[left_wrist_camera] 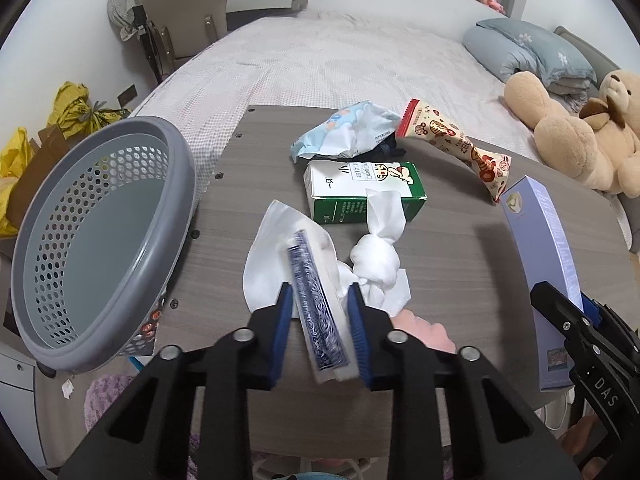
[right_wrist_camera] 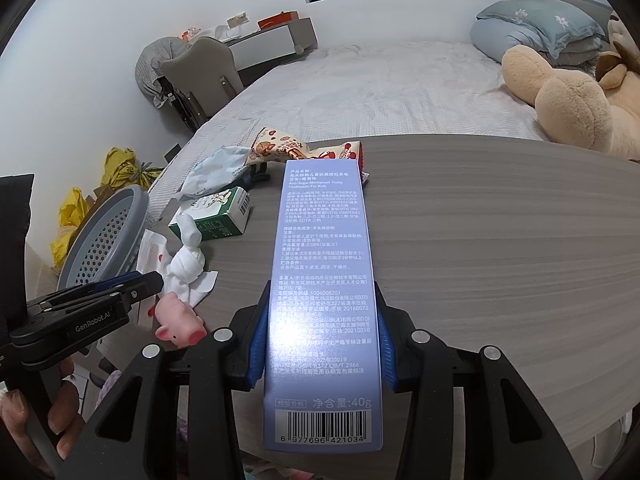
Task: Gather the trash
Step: 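Grasp the blue toothpaste box with the right tool while the left grasps the toothpaste tube, then carry box and tube over the grey basket and open both tools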
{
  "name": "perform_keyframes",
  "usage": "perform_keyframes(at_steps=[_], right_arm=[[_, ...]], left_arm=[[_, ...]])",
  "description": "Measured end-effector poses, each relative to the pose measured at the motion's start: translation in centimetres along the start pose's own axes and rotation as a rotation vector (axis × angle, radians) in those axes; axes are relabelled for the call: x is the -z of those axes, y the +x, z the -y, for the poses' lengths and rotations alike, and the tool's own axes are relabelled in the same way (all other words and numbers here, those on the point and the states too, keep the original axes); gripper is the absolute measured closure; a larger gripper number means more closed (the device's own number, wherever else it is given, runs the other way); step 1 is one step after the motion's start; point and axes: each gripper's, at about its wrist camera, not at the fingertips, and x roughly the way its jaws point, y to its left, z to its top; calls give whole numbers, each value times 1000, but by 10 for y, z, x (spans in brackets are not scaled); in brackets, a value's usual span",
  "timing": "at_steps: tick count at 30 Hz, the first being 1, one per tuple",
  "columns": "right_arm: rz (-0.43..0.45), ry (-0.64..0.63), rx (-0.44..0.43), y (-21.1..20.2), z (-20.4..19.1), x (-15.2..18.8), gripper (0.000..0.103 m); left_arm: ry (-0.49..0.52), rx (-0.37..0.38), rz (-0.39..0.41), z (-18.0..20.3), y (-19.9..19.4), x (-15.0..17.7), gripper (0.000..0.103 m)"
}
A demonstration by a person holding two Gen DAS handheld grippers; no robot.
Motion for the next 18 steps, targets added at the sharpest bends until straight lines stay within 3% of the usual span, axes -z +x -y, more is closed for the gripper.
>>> perform_keyframes(at_steps=[4,18], right_arm=[[5,-3,1,-2,-2,-1,60],[19,-31,9,-12,-17,-5,60]], left_arm=[[-3,20,4,-3,-5,2,84],[2,33,73,-19,-37,3,86]])
